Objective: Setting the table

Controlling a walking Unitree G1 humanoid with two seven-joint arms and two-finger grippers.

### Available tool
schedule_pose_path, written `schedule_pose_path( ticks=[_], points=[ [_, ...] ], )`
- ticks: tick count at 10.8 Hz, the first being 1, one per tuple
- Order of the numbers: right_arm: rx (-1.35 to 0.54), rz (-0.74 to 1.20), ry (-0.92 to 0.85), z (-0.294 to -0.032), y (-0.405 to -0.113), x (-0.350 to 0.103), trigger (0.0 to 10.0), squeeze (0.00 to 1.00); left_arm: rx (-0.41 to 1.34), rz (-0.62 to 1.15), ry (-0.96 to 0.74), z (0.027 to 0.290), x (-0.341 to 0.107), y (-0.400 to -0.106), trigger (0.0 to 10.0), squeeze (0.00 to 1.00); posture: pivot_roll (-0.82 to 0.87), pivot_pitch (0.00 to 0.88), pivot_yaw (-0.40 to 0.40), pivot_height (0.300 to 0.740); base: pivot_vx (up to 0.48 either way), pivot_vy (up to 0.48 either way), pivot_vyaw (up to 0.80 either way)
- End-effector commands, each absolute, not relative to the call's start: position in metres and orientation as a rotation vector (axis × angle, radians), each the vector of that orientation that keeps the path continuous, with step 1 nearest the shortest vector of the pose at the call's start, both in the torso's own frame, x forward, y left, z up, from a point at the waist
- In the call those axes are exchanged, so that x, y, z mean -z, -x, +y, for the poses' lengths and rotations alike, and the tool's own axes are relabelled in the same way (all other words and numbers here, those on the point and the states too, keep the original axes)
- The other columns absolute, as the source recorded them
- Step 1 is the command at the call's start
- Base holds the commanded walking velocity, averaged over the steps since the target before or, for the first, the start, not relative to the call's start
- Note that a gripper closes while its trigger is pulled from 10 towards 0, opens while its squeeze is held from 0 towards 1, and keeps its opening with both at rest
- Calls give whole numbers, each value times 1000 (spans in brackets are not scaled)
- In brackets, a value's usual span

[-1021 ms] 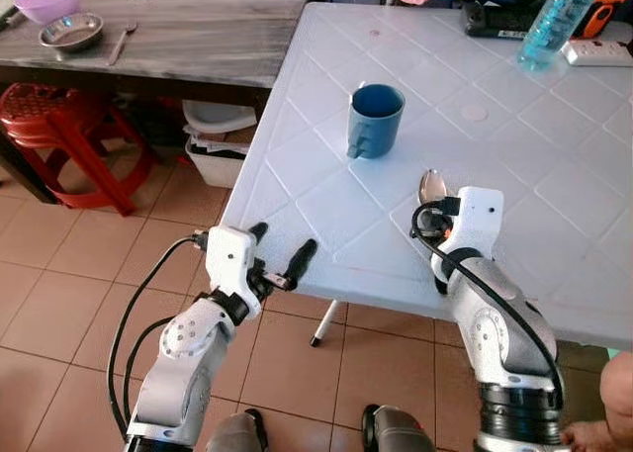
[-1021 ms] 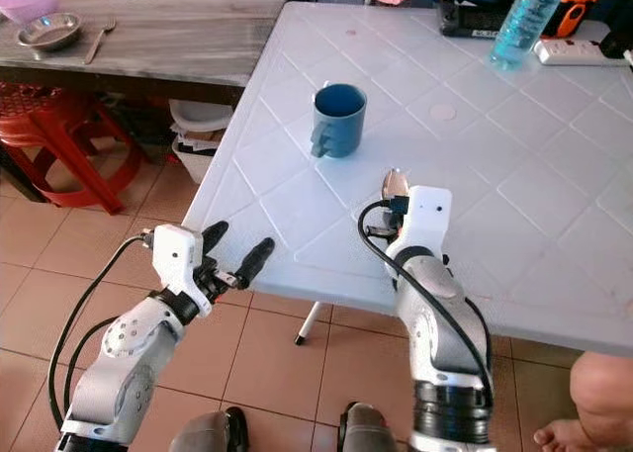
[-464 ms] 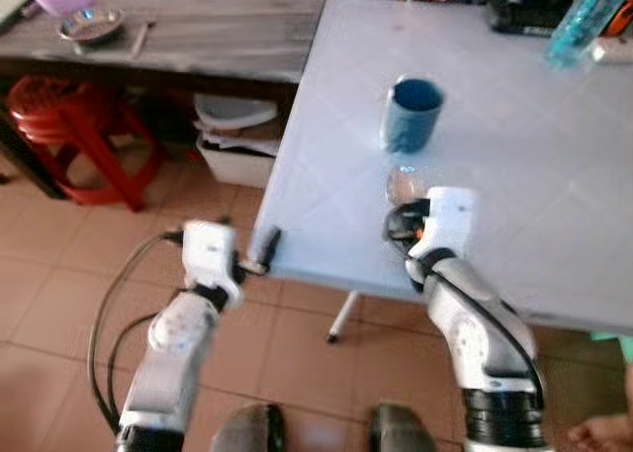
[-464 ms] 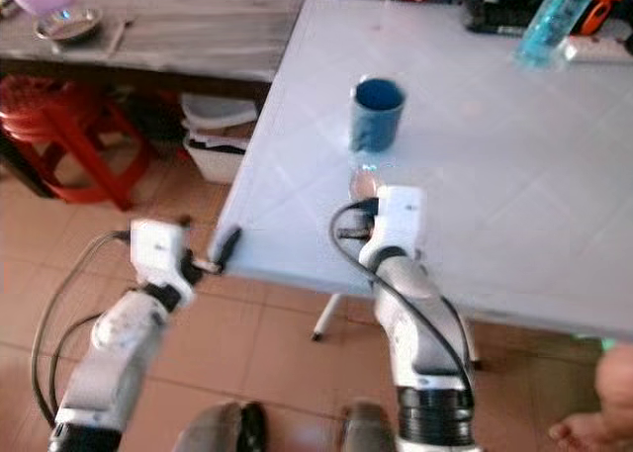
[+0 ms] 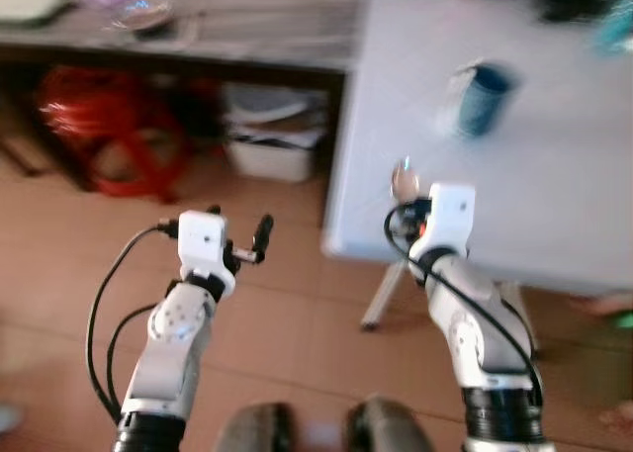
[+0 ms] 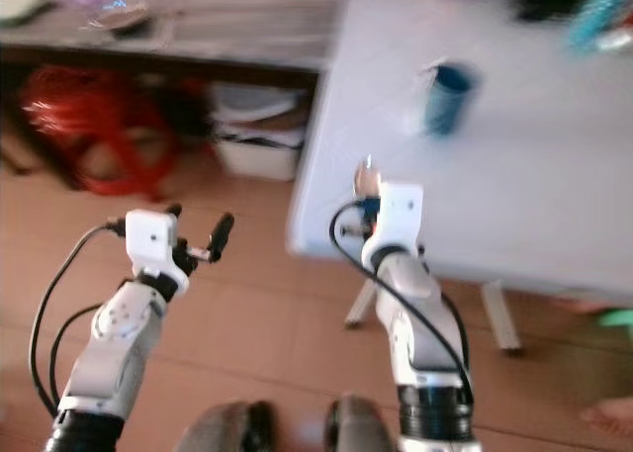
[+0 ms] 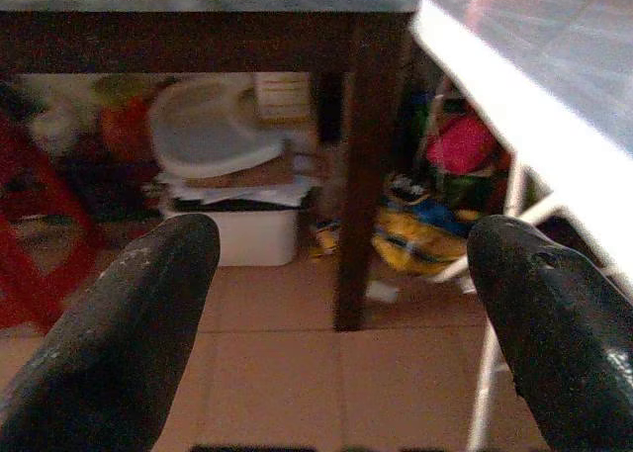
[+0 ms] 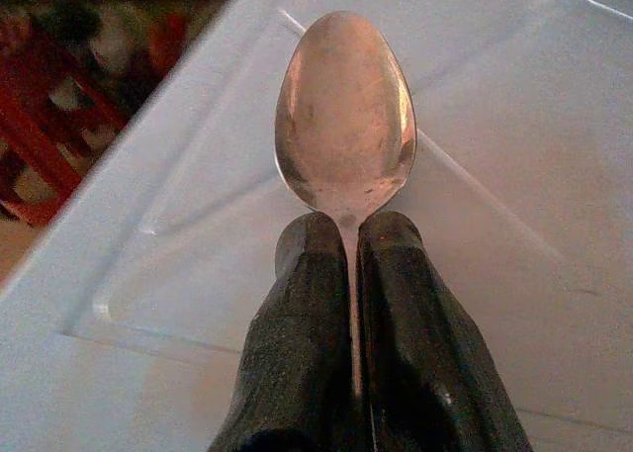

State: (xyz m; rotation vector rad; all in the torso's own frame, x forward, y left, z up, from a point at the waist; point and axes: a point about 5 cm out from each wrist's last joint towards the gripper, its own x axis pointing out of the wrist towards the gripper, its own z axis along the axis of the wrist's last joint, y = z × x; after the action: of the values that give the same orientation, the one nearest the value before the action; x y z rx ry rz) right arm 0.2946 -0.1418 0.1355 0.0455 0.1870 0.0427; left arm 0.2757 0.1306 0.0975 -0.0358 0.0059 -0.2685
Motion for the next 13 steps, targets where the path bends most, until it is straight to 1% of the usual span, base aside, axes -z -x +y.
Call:
schedule_pose_path(
  ticks=[1,6,8,13],
  points=[
    [-13,182,-27,-146,-294,-134,10000,0,283,8,20,128,-97,-276,10000,0,-57,139,55,740,375,296,0],
    [13,128,18,-153,-301,-139,10000,0,287,-15,18,126,-99,-279,10000,0,-60,123,56,740,379,294,0],
    [8,93,33,-151,-304,-143,10000,0,281,-26,20,125,-101,-281,10000,0,-60,118,58,740,435,0,0],
    [10,80,44,-152,-304,-143,10000,0,282,-47,15,122,-103,-284,10000,0,-68,116,62,740,446,0,0]
  ],
)
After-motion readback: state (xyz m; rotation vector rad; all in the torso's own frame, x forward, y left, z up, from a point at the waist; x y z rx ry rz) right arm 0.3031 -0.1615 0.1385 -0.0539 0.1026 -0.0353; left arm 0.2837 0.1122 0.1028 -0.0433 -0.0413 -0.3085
